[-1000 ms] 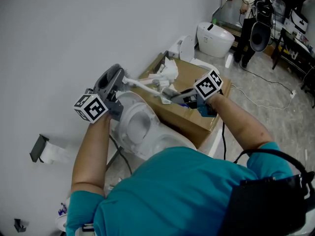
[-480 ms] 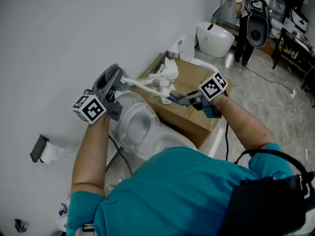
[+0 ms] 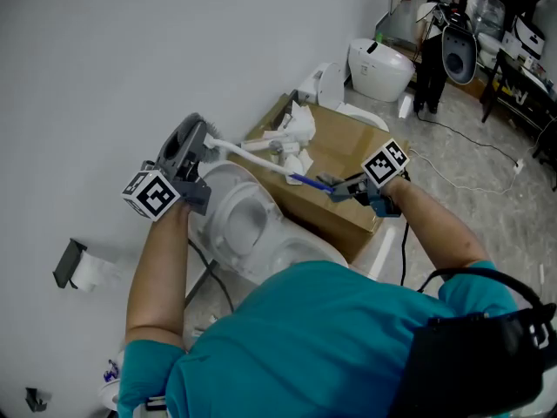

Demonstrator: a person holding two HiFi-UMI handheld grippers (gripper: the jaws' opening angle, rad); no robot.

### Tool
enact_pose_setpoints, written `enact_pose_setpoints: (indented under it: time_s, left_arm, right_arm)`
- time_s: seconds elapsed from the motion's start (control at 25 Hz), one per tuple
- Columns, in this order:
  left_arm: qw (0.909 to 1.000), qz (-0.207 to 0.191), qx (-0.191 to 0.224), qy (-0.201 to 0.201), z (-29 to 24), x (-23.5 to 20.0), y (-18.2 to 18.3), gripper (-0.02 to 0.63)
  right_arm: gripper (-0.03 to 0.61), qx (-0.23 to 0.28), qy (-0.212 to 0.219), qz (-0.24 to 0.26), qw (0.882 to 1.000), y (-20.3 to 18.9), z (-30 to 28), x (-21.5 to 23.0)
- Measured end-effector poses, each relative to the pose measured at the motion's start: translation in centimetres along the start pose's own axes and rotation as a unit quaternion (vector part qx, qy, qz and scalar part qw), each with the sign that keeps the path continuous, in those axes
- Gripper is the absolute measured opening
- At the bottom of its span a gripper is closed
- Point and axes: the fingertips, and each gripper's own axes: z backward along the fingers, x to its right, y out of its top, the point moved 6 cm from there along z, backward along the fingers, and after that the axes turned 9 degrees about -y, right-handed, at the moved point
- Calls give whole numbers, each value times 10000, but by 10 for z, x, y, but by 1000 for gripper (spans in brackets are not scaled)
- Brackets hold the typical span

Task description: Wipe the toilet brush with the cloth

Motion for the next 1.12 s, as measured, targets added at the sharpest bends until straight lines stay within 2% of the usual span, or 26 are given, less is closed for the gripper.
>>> enact_pose_setpoints:
  time_s: [0.08,0.2,0.4,0.52,0.64,0.8,1.12]
  left_arm:
    - [9995,178,225,154,8,-7,4,170]
    - [9964,545,461,448,16,-16,2,170]
    - [9911,912,654,709,-1,-12,-22,172]
    - [9899,1006,676,737,-20,0,-39,172]
    - [9917,915,571,694,-38,13,-47,172]
    - [9940,745,382,697,-44,22,-54,173]
    - [9957,568,145,711,-44,24,-59,172]
  right_arm:
    - [18,-138,-187,-141,9996,-22,-4,14]
    - [18,369,18,-340,9987,-34,-13,3]
    - [18,1682,557,19,9842,33,-50,-77]
    - [20,2425,456,81,9690,74,-60,-113]
    - [18,3030,57,245,9526,102,-51,-126]
    - [18,3379,-297,324,9402,119,-41,-134]
    - [18,3677,-215,92,9297,115,-34,-131]
